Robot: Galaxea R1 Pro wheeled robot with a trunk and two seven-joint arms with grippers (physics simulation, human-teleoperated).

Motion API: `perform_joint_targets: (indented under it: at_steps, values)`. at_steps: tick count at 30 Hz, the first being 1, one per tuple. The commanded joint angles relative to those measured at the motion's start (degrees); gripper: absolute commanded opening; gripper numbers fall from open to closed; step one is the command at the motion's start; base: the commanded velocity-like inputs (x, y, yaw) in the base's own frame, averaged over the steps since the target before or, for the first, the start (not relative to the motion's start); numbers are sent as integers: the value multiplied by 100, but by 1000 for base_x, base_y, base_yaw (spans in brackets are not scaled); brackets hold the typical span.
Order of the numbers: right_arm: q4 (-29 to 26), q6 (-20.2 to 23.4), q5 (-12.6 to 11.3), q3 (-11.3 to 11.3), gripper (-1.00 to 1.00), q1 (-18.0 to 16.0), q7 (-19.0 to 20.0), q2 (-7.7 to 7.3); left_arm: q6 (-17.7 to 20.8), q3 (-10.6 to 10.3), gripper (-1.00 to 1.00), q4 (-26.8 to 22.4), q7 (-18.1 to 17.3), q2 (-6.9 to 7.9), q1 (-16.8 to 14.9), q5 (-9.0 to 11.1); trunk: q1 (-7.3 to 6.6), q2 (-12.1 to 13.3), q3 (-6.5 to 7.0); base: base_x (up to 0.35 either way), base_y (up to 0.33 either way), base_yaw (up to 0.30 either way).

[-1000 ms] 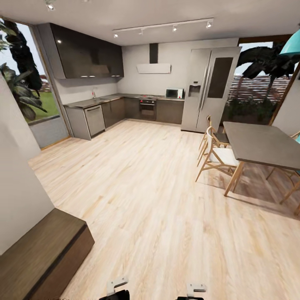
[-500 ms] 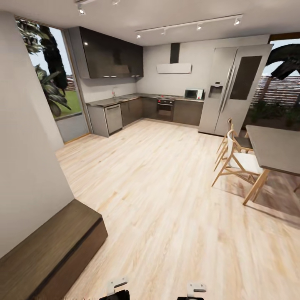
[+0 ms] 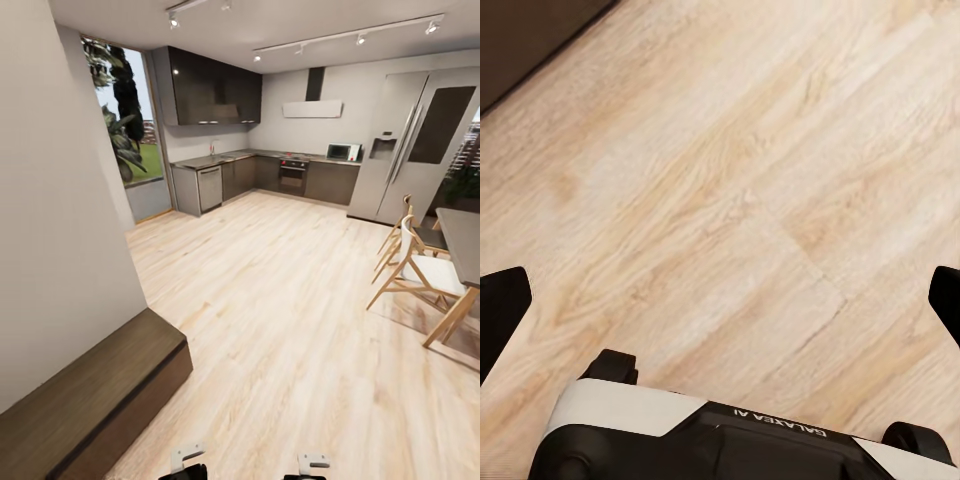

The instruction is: Place each of the two pumpkins and all three candles from the living room inside a cabinet in the living room (use any cabinet), then make sure every cabinet is closed, and position the cauldron so it is next to a table in the living room.

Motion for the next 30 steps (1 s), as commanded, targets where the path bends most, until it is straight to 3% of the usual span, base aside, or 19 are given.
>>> perform_joint_targets:
  at_steps: [1,17,30]
  values:
    - [-9,20,-54,50,100,-1,-27,0,21,-27,100,-9,47,4,-5,37,2,-8,-9,0,-104,276]
    - [-15,-34,-52,43,100,-1,-25,0,13,-27,100,-9,47,4,-5,29,2,-8,-9,0,-219,276]
    - [-9,-41,-52,42,100,-1,-25,0,12,-10,100,-9,50,13,-5,49,2,-8,-9,0,-6,281]
